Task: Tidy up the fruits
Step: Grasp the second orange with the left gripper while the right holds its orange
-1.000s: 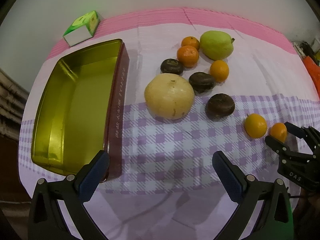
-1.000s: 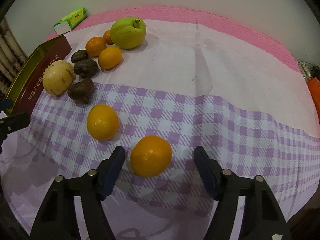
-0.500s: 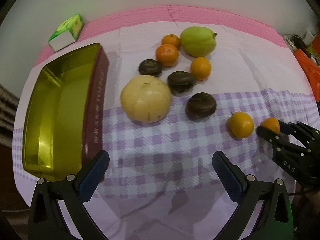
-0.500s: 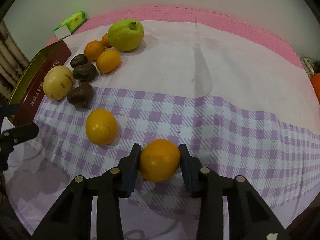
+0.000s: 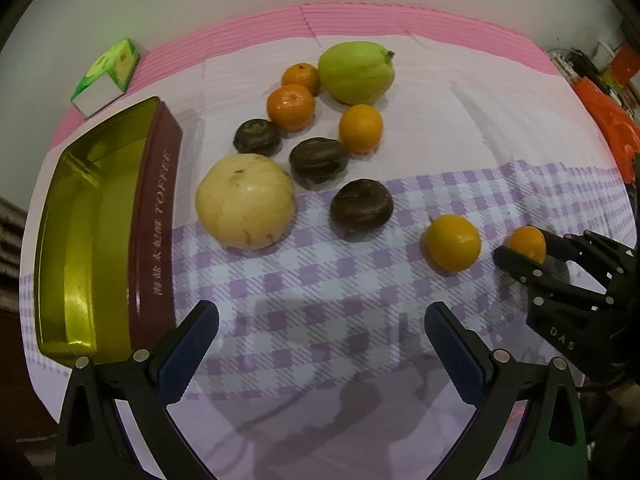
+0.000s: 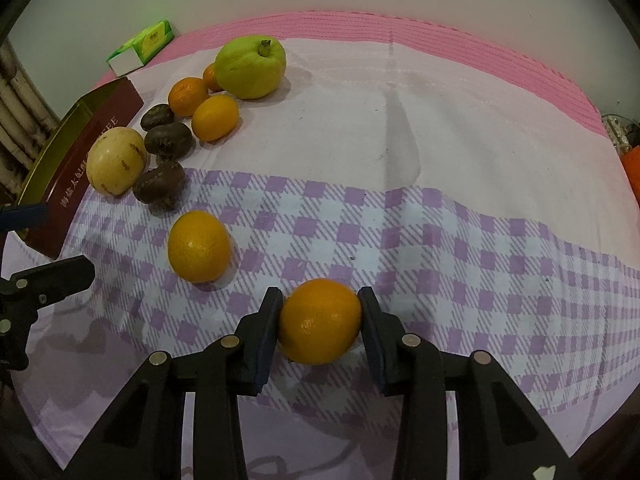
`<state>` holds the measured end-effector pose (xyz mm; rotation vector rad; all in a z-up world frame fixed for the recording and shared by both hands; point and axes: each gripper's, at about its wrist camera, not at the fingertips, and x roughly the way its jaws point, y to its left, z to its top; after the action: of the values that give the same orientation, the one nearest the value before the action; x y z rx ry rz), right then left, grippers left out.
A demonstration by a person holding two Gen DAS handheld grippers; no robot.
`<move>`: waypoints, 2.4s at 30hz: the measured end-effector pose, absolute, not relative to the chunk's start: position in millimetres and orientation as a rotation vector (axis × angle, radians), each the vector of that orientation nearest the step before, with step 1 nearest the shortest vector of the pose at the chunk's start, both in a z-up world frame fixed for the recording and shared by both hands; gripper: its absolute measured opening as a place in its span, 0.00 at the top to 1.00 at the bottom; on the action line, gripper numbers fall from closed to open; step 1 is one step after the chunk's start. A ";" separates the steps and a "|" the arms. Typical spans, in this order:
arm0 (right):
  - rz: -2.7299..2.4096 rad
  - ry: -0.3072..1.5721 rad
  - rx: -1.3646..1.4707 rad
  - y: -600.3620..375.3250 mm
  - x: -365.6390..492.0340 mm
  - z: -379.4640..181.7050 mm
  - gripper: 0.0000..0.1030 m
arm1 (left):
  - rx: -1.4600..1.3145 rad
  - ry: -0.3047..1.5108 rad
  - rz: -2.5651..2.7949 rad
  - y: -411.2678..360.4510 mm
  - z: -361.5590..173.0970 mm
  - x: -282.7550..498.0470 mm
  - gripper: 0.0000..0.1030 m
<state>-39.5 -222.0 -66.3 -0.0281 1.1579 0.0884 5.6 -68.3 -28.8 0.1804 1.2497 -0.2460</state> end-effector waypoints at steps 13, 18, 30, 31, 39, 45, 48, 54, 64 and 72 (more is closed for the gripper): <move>0.006 1.159 -0.050 -253.5 -29.5 -61.5 0.66 | 0.145 1.306 -0.321 -99.0 -35.2 12.4 0.01; -0.012 1.172 -0.024 -266.3 -25.4 -65.6 0.66 | 0.164 1.313 -0.333 -118.0 -34.1 19.9 0.09; 0.001 1.172 0.021 -278.7 -27.2 -62.9 0.65 | 0.146 1.379 -0.339 -145.7 -45.9 39.5 0.30; 0.001 1.172 0.021 -278.9 -27.2 -62.9 0.65 | 0.149 1.375 -0.341 -148.1 -45.8 40.2 0.30; 0.003 1.171 0.034 -280.0 -27.4 -61.9 0.65 | 0.147 1.390 -0.346 -168.3 -61.3 52.5 0.44; 0.004 1.171 0.032 -280.0 -27.3 -62.1 0.65 | 0.124 1.410 -0.364 -166.7 -67.9 51.8 0.58; 0.003 1.171 0.032 -280.2 -26.8 -62.3 0.65 | 0.124 1.403 -0.371 -166.0 -68.1 50.7 0.61; 0.001 1.171 0.026 -279.0 -26.5 -62.2 0.65 | 0.117 1.387 -0.379 -158.1 -62.7 48.3 0.62; -0.004 1.173 0.013 -278.3 -26.1 -63.3 0.65 | 0.102 1.342 -0.397 -144.4 -41.2 42.9 0.62; -0.008 1.171 0.005 -276.6 -26.1 -63.6 0.65 | 0.059 1.262 -0.342 -105.5 -5.4 59.6 0.62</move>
<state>-26.1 -276.6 -63.6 0.0045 1.1713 -0.0078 59.6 -105.5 -5.4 0.0594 1.2619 -0.3419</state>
